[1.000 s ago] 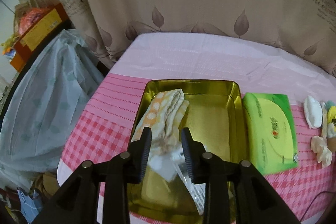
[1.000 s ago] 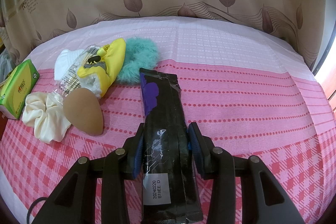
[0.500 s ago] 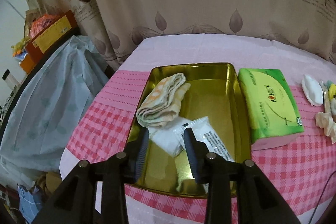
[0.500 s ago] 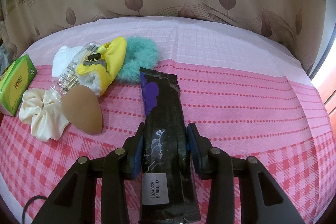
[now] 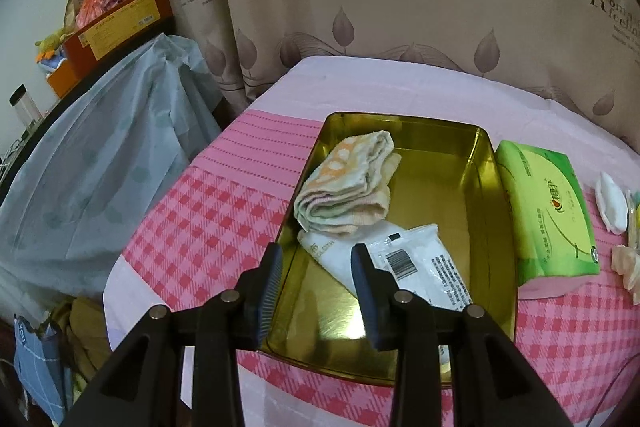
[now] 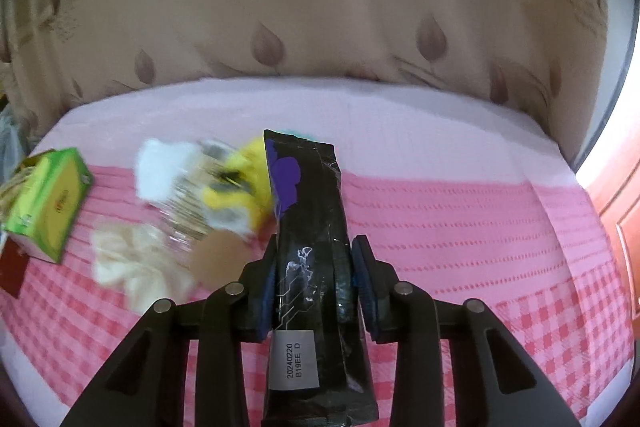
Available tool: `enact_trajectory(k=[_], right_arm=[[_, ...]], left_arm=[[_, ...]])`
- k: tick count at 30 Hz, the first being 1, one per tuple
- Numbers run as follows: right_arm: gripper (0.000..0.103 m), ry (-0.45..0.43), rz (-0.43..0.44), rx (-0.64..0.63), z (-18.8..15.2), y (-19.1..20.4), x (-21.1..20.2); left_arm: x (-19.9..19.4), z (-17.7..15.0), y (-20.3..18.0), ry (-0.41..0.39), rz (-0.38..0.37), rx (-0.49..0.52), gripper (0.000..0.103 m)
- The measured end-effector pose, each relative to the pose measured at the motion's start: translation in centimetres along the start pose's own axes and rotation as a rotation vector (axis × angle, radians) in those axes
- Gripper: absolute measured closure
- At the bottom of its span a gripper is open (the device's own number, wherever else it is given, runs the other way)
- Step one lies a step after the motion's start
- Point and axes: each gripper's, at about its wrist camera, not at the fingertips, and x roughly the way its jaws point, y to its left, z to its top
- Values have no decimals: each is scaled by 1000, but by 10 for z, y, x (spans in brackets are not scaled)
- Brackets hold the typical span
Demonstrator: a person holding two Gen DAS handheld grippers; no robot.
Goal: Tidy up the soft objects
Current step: 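Carry the black-and-purple packet with the right tool into the gold tin and release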
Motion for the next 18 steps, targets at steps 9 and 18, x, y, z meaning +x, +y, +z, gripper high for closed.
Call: enact_trajectory(k=[9,18], right_arm=[[72,-20,145,-131,19,88,-18],[72,1,340,-246,27,200,-27]], left_arm=[[2,-1,-1,7,-19,-1,67],[5,3,12,16,0,-46,67]])
